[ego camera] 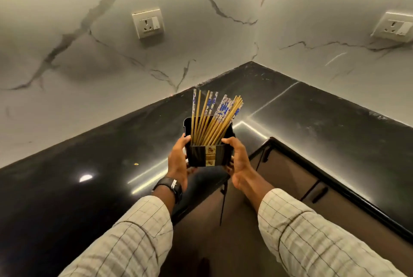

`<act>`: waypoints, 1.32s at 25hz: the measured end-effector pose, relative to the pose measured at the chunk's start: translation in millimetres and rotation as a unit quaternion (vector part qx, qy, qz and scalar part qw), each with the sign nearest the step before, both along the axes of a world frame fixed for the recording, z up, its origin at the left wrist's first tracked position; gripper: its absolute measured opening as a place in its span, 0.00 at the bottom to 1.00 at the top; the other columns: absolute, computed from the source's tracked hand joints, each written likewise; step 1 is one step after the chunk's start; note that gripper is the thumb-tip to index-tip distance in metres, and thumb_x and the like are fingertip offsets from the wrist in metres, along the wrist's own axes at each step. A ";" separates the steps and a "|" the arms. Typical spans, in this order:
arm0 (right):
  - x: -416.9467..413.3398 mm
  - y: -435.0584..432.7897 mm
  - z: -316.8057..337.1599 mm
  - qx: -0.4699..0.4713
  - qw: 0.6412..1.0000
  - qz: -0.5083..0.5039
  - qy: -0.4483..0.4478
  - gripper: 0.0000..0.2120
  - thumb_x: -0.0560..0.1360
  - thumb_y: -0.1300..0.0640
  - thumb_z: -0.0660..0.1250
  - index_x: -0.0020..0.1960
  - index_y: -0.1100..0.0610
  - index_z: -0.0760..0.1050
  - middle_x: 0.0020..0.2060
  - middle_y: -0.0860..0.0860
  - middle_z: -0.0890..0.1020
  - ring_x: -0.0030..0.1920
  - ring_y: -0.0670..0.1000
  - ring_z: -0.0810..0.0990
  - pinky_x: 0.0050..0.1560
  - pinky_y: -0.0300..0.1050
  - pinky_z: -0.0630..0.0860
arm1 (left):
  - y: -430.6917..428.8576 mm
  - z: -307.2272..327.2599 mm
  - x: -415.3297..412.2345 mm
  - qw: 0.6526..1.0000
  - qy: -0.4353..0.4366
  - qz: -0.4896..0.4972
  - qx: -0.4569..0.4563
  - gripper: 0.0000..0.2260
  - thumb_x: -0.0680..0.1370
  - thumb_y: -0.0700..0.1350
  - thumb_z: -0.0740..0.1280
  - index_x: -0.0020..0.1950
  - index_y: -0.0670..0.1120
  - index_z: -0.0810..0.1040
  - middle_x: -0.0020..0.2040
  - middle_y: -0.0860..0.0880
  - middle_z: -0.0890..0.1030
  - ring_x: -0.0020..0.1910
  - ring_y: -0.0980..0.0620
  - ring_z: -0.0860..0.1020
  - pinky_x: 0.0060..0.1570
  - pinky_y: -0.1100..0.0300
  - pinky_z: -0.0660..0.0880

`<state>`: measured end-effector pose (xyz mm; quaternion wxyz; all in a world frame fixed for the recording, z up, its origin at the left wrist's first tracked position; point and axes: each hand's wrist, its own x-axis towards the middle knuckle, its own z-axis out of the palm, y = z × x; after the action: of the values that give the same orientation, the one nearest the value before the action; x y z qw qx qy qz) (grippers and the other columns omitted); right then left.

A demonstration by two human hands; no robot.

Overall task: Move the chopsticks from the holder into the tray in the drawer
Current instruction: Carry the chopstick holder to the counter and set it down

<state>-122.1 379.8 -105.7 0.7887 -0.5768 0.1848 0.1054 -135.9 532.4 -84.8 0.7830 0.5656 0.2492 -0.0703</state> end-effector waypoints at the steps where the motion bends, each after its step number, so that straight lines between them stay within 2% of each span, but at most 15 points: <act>1: -6.9 12.2 -3.1 0.005 1.000 0.014 0.001 0.22 0.77 0.47 0.67 0.67 0.57 0.77 0.58 0.60 0.84 0.52 0.55 0.84 0.40 0.43 0.78 | 11.7 1.2 -13.9 1.000 0.001 0.013 -0.001 0.15 0.78 0.59 0.65 0.60 0.52 0.78 0.62 0.42 0.79 0.61 0.41 0.78 0.45 0.51 0.76; 4: -29.1 58.8 -8.0 0.010 0.998 0.062 0.004 0.21 0.76 0.46 0.67 0.65 0.57 0.78 0.56 0.60 0.85 0.56 0.59 0.85 0.46 0.48 0.81 | 56.4 4.2 -53.4 0.999 0.003 0.050 0.002 0.11 0.79 0.59 0.64 0.52 0.54 0.79 0.58 0.44 0.82 0.58 0.43 0.79 0.47 0.51 0.76; 7: -52.3 106.8 -5.3 0.006 0.995 0.099 0.002 0.23 0.73 0.44 0.68 0.64 0.55 0.78 0.56 0.59 0.86 0.57 0.59 0.84 0.50 0.51 0.82 | 98.7 9.7 -89.2 0.996 -0.002 0.090 0.000 0.10 0.81 0.57 0.63 0.49 0.54 0.78 0.52 0.46 0.82 0.51 0.47 0.80 0.42 0.54 0.74; 10: -72.9 147.4 1.2 -0.007 0.992 0.128 0.000 0.22 0.74 0.44 0.67 0.64 0.53 0.78 0.55 0.58 0.85 0.56 0.58 0.83 0.49 0.49 0.78 | 138.1 10.7 -115.7 0.993 -0.002 0.114 0.002 0.11 0.79 0.59 0.64 0.50 0.54 0.79 0.54 0.47 0.82 0.55 0.45 0.79 0.46 0.52 0.74; 13: -99.7 191.7 8.3 -0.007 0.990 0.140 -0.001 0.20 0.76 0.45 0.66 0.63 0.54 0.78 0.54 0.59 0.85 0.54 0.56 0.83 0.47 0.47 0.77 | 182.6 6.4 -143.0 0.992 -0.002 0.129 0.004 0.15 0.76 0.63 0.67 0.54 0.54 0.81 0.59 0.46 0.82 0.61 0.43 0.78 0.54 0.47 0.74; 16: -127.3 238.7 12.1 -0.002 0.988 0.153 0.003 0.19 0.76 0.45 0.66 0.62 0.54 0.78 0.55 0.59 0.85 0.53 0.55 0.82 0.45 0.45 0.77 | 228.1 2.9 -172.1 0.989 -0.003 0.149 0.006 0.24 0.70 0.67 0.69 0.58 0.53 0.83 0.60 0.46 0.83 0.62 0.42 0.78 0.58 0.45 0.74; 18: -142.2 265.1 12.3 -0.001 0.987 0.158 0.005 0.16 0.76 0.46 0.66 0.59 0.53 0.77 0.55 0.60 0.85 0.53 0.55 0.82 0.45 0.45 0.76 | 253.5 1.0 -190.1 0.988 -0.004 0.156 0.003 0.26 0.69 0.68 0.69 0.59 0.52 0.84 0.59 0.46 0.85 0.60 0.43 0.80 0.60 0.44 0.75; 20: -160.1 293.7 11.5 -0.007 0.985 0.170 0.010 0.14 0.76 0.46 0.65 0.57 0.53 0.77 0.55 0.60 0.84 0.53 0.55 0.82 0.44 0.45 0.76 | 281.2 -1.0 -211.6 0.985 -0.004 0.170 -0.004 0.23 0.74 0.65 0.67 0.59 0.50 0.82 0.57 0.45 0.85 0.57 0.44 0.81 0.52 0.49 0.77; 22: -178.3 320.0 9.8 -0.013 0.982 0.186 0.015 0.15 0.77 0.46 0.65 0.58 0.54 0.77 0.55 0.61 0.84 0.53 0.56 0.82 0.43 0.45 0.76 | 306.1 -3.3 -233.8 0.983 0.005 0.182 -0.019 0.22 0.76 0.63 0.66 0.60 0.49 0.81 0.56 0.45 0.85 0.56 0.45 0.82 0.44 0.52 0.75; 24: -196.4 343.9 7.2 -0.019 0.978 0.207 0.023 0.16 0.77 0.46 0.65 0.59 0.54 0.77 0.55 0.60 0.85 0.54 0.57 0.83 0.45 0.46 0.78 | 327.4 -8.6 -256.5 0.979 0.012 0.203 -0.017 0.24 0.75 0.65 0.66 0.61 0.49 0.82 0.57 0.46 0.85 0.57 0.45 0.81 0.47 0.51 0.74; 26: -210.2 361.7 4.2 -0.023 0.973 0.227 0.024 0.16 0.76 0.45 0.66 0.59 0.53 0.77 0.55 0.60 0.85 0.55 0.57 0.83 0.49 0.47 0.79 | 341.6 -11.0 -276.1 0.974 0.018 0.227 -0.008 0.26 0.73 0.67 0.66 0.60 0.50 0.83 0.57 0.46 0.86 0.58 0.45 0.81 0.54 0.49 0.75; 28: -223.7 379.0 1.7 -0.020 0.967 0.254 0.024 0.16 0.76 0.46 0.66 0.59 0.53 0.78 0.55 0.59 0.86 0.53 0.56 0.83 0.47 0.47 0.77 | 355.3 -13.2 -295.5 0.968 0.022 0.249 0.002 0.26 0.72 0.67 0.66 0.58 0.50 0.84 0.55 0.47 0.87 0.58 0.45 0.82 0.58 0.47 0.75; 30: -236.8 393.0 -0.3 -0.018 0.960 0.277 0.025 0.16 0.74 0.46 0.67 0.58 0.52 0.79 0.55 0.58 0.86 0.55 0.57 0.83 0.51 0.49 0.78 | 364.2 -12.9 -315.8 0.963 0.024 0.270 0.003 0.26 0.72 0.68 0.66 0.57 0.49 0.85 0.53 0.46 0.87 0.56 0.45 0.83 0.57 0.49 0.75; 33: -255.5 413.6 -3.0 -0.021 0.948 0.315 0.034 0.17 0.72 0.46 0.69 0.59 0.51 0.80 0.56 0.58 0.86 0.60 0.59 0.83 0.61 0.54 0.77 | 377.9 -14.5 -343.6 0.951 0.029 0.307 0.012 0.26 0.73 0.68 0.66 0.56 0.49 0.84 0.52 0.45 0.88 0.56 0.44 0.83 0.51 0.51 0.75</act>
<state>-377.6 793.3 -108.7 0.6961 -0.6182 0.0228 0.3644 -479.6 910.3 -99.3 0.7524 0.4689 0.4339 0.1604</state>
